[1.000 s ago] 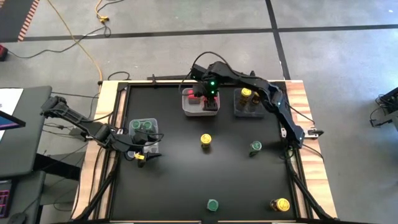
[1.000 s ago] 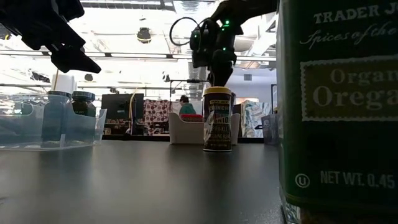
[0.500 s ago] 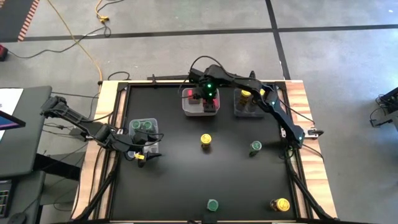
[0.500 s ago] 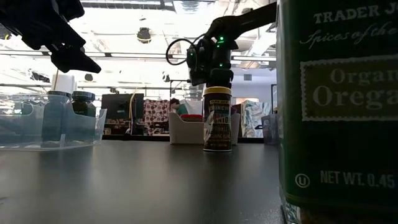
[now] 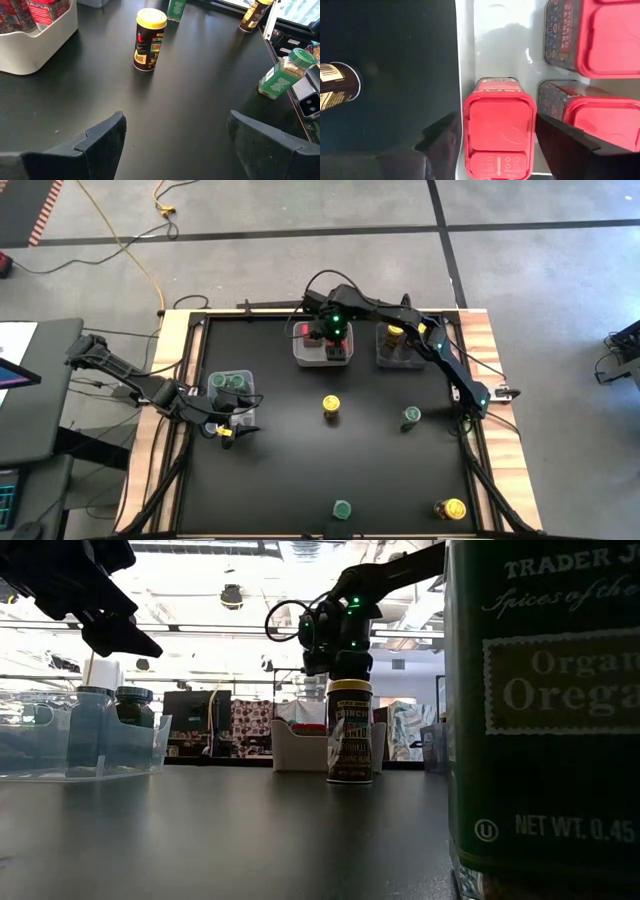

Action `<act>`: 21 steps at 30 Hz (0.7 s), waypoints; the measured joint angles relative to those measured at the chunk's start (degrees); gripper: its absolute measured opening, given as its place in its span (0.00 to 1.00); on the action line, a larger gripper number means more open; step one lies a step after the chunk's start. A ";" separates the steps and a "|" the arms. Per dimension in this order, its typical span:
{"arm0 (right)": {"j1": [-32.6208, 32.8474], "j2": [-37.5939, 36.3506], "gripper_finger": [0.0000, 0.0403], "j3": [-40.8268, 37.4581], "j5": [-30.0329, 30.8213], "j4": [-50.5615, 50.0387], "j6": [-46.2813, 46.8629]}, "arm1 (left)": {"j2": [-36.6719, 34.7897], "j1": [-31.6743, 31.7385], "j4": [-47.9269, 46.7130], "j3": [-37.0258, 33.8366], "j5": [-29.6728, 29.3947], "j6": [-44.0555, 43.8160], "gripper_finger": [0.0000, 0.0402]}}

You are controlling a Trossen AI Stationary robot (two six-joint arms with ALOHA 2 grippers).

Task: Sort spices by type
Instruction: Put the red seasoning can into the white bin, then put the bottom yellow seasoning bottle into the black bin

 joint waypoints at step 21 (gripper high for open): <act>0.04 -0.33 0.64 5.91 0.00 -2.58 3.76 | 0.02 -0.01 -0.55 0.00 0.02 0.00 0.83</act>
